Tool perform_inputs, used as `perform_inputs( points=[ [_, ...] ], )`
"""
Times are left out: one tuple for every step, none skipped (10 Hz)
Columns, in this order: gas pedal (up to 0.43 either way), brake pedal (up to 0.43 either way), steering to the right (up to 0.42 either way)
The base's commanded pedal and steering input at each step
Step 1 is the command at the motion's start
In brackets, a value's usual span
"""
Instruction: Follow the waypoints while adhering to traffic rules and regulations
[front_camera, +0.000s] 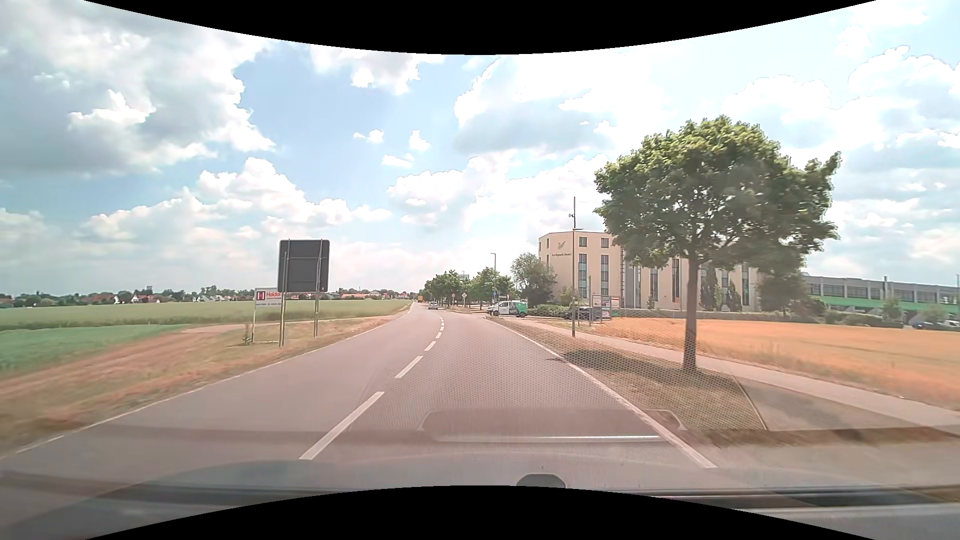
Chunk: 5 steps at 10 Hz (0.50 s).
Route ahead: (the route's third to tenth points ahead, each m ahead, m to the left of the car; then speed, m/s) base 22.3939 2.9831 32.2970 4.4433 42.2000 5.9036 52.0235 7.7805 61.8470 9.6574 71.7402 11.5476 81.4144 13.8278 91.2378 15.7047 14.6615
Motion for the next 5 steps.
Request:
perform_inputs(
  points=[
    [0.169, 0.000, -0.023],
    [0.169, 0.000, -0.023],
    [0.157, 0.000, -0.023],
    [0.150, 0.000, -0.023],
    [0.150, 0.000, -0.023]
  ],
)
